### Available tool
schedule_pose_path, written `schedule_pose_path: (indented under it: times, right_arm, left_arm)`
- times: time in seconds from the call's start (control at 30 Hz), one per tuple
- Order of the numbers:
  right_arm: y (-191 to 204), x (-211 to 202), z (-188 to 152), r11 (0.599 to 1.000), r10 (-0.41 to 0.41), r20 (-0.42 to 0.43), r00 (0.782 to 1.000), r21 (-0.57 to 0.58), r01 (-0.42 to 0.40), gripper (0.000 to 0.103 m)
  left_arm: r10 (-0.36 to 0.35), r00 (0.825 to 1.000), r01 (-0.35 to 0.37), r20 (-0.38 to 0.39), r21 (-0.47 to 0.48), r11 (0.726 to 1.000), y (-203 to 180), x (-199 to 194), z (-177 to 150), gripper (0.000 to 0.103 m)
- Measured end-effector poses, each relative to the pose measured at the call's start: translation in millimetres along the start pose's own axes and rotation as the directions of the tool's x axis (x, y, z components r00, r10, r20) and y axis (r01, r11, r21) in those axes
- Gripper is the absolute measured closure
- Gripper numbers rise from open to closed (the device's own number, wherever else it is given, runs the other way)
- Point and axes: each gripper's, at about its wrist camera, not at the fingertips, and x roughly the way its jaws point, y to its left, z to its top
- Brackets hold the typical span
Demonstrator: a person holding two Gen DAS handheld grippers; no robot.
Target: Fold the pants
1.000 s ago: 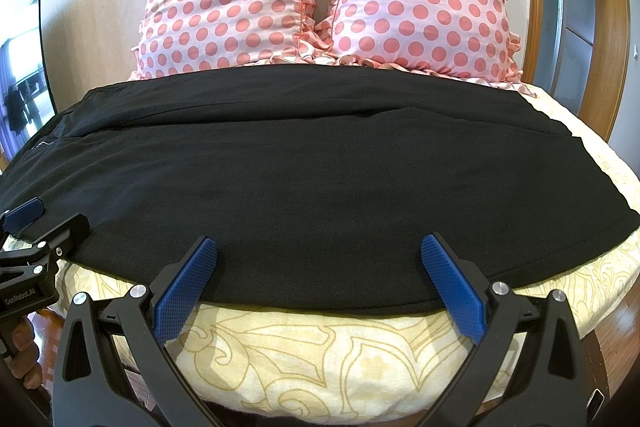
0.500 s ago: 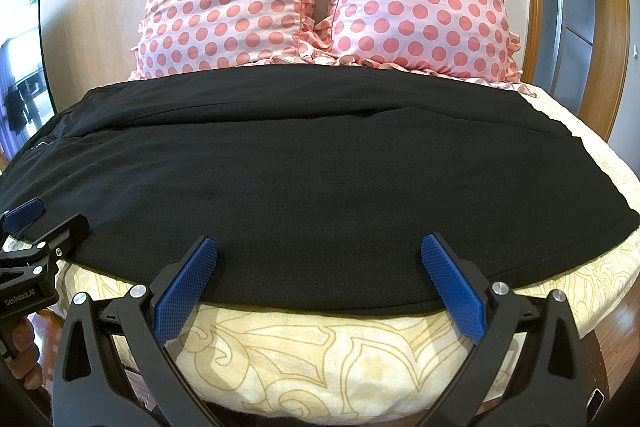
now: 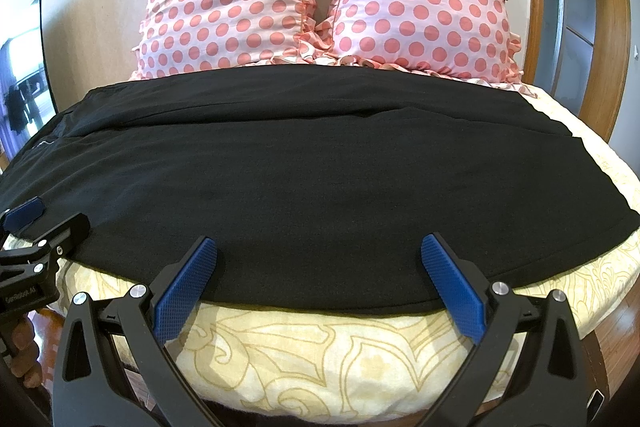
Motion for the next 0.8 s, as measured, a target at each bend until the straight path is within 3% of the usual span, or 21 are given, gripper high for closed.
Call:
schedule_pose_path:
  times: [0.13,0.2,0.33,0.47,0.57,0.63,0.8]
  right_arm:
    - [-9,-1,13,0.998,0.055,-0.049,0.997,-0.027,-0.056,0.001]
    - [-29,-4,30,0.998,0.062,-0.021,0.998,0.009,-0.061,0.001]
    - [-90,-4,89,0.992,-0.059,0.062,0.996,0.117,0.051,0.001]
    - [-168,35,151,0.939,-0.157,0.002,0.988,0.311,0.149,0.001]
    - [-222,92,183,0.879,-0.206,-0.116,0.972,0.414,0.236,0.029]
    - [-255,137,195,0.827,-0.244,-0.218,0.945,0.462,0.320,0.049]
    - [-301,213,206,0.743,-0.283,-0.336,0.898,0.516,0.427,0.061]
  left_arm:
    - [-0.007,1.000,0.007,-0.014,0.005,1.000,1,0,2,0.002]
    - [-0.020,0.999,0.020,-0.038,0.000,1.000,7,2,4,0.002]
    - [-0.026,0.999,0.025,-0.042,-0.020,0.999,9,-3,9,0.002]
    - [-0.100,0.995,0.100,0.006,-0.048,0.994,14,-7,20,0.002]
    - [-0.129,0.991,0.130,0.032,-0.049,0.990,14,-8,27,0.002]
    - [-0.133,0.990,0.135,0.048,-0.035,0.990,13,-8,31,0.002]
    - [-0.139,0.989,0.141,0.058,-0.023,0.990,13,-1,41,0.002]
